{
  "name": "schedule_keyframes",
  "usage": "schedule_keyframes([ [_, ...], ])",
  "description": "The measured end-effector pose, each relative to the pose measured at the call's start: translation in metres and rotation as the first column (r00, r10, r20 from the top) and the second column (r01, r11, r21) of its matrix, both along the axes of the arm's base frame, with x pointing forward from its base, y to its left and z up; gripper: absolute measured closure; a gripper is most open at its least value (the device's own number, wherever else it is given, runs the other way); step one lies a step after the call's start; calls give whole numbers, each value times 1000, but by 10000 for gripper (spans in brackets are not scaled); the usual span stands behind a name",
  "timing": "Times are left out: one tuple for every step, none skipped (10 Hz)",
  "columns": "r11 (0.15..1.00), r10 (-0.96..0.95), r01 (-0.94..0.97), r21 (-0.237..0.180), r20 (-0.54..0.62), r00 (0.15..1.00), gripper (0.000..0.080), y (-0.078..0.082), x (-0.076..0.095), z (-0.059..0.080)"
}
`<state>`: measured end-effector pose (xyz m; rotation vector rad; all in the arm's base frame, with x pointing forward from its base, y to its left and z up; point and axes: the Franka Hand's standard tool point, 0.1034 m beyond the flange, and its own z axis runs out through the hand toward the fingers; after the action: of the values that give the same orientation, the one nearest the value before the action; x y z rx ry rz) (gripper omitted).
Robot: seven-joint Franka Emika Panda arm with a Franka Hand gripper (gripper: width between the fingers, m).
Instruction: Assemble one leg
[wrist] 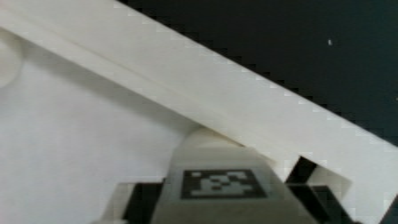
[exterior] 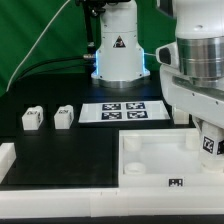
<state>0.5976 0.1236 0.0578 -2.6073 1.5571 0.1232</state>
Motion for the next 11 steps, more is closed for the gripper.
schedule_keyframes([
  [1000,1,-1,0,0,1000,351,0,0,0],
  [1000,6,-6,0,-1,1000,351,0,0,0],
  [999,32,-32,2,-2,999,200,1,-1,1],
  [999,50,-50,2,1,999,164,1,0,2],
  [995,95,-95,2,9,995,164,0,0,3],
  [989,151,-151,2,20,988,152,-1,1,5],
  [978,209,-209,1,31,977,152,-2,2,7],
  [977,213,-214,1,31,976,150,-4,2,8],
  [963,270,-270,-4,37,962,150,-4,2,7],
  [915,404,-404,-9,54,913,150,-5,2,7],
  [863,505,-505,-15,66,861,150,-5,2,6],
])
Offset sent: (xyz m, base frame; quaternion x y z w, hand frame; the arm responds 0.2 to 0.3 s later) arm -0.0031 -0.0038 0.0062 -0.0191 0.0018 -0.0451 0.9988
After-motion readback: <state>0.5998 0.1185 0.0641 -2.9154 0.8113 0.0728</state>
